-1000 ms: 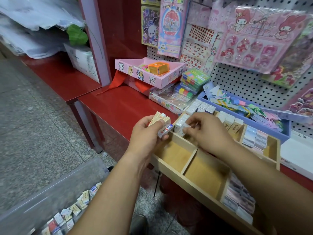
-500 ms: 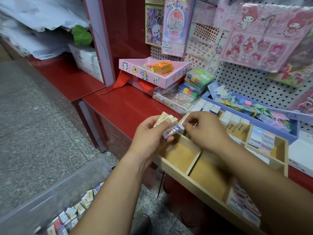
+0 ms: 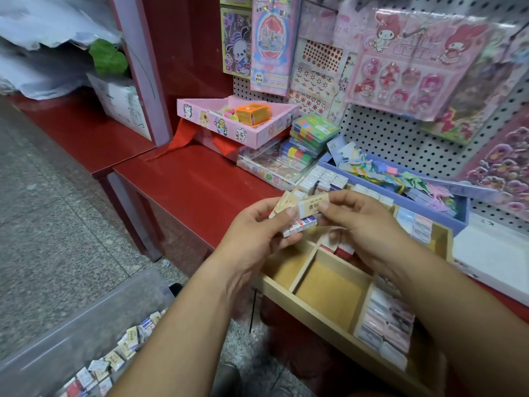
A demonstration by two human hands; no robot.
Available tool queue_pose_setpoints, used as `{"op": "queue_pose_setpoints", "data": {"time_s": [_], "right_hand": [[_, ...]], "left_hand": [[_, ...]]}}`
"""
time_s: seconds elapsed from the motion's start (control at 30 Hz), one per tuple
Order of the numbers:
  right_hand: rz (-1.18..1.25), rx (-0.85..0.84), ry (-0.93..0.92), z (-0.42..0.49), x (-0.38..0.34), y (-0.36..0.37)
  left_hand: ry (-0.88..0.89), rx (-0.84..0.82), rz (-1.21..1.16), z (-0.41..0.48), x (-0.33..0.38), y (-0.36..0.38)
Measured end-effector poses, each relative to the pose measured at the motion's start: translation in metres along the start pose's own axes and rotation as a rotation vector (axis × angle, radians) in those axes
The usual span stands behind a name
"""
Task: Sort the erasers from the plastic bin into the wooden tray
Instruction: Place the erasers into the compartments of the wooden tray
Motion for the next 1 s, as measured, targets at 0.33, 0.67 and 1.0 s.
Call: {"op": "queue_pose_setpoints", "data": {"time_s": [0.33, 0.67, 1.0], "right_hand": [[-0.730, 0.450, -0.076, 0.011, -0.017, -0.114], [-0.971, 0.371, -0.034, 0.044, -0.004, -0.088], [-0.763, 0.193, -0.136, 0.010, -0.027, -0.055]], "left_hand": [[-0.065, 0.025, 0.005, 0.009, -0.020, 0.021], [-0.075, 0.049, 0.062, 0.013, -0.027, 0.021], [-0.060, 0.049, 0.071, 0.014, -0.025, 0.019]]}}
Point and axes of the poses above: each hand's wrist, its own z-axis towards the middle knuckle, its own y-axis out of the palm, x = y × z, the point moved 9 cm from there along z, towards the middle knuckle, and after that the axes turned 5 degrees about -x, right-handed, at the moved point
